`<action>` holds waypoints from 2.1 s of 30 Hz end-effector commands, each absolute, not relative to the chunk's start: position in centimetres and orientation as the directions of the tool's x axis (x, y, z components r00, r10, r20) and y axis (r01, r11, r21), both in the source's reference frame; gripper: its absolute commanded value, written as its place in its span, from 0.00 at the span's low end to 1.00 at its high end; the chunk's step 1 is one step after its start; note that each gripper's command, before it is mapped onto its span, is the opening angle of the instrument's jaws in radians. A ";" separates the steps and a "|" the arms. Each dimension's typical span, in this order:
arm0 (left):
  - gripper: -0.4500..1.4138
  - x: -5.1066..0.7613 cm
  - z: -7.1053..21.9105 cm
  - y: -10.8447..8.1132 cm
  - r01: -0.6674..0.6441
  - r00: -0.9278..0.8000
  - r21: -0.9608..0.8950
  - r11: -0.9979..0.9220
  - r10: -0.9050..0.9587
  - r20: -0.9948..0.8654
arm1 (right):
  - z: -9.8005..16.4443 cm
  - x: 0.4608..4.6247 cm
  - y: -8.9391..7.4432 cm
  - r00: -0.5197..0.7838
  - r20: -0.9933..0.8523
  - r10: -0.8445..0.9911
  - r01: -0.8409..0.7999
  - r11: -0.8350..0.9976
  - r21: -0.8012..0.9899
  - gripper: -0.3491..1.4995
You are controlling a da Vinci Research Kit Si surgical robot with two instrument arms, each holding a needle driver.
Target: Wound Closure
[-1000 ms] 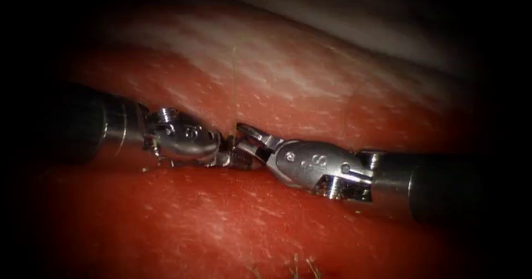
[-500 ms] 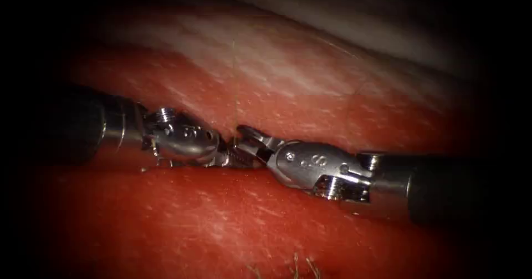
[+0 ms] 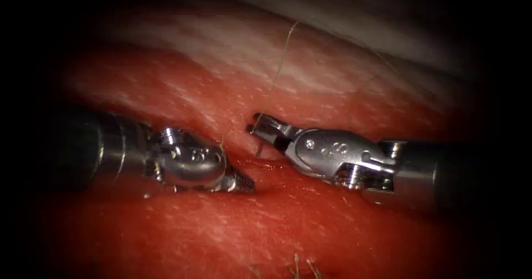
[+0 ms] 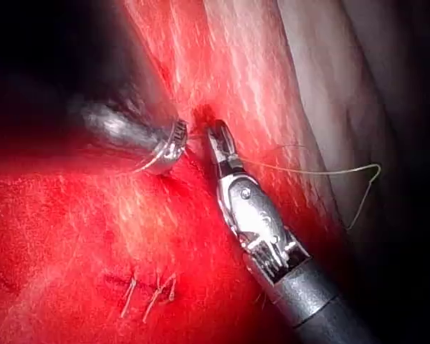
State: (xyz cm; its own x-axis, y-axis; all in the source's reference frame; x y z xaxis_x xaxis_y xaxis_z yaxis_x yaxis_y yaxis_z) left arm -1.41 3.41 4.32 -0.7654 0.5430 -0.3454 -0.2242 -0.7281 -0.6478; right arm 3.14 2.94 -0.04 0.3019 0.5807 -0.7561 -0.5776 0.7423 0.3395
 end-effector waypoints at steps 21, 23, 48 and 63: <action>0.26 -1.26 5.1 3.2 -0.213 -0.785 -0.673 -0.709 0.534 -0.314 | 0.0 3.24 3.3 0.257 -0.713 0.652 -0.481 0.726 0.491 0.00; 0.26 -1.24 5.1 3.2 -0.212 -0.787 -0.672 -0.709 0.531 -0.313 | 0.1 3.22 3.4 0.241 -0.685 0.687 -0.471 0.700 0.537 0.00; 0.26 -1.16 5.1 3.2 -0.210 -0.794 -0.672 -0.710 0.525 -0.307 | 0.2 3.02 3.7 0.099 -0.476 0.874 -0.472 0.462 0.751 0.00; 0.26 -1.16 5.1 3.2 -0.213 -0.795 -0.669 -0.712 0.525 -0.306 | 0.3 3.20 3.6 -0.006 -0.055 0.998 -0.332 0.050 0.942 0.00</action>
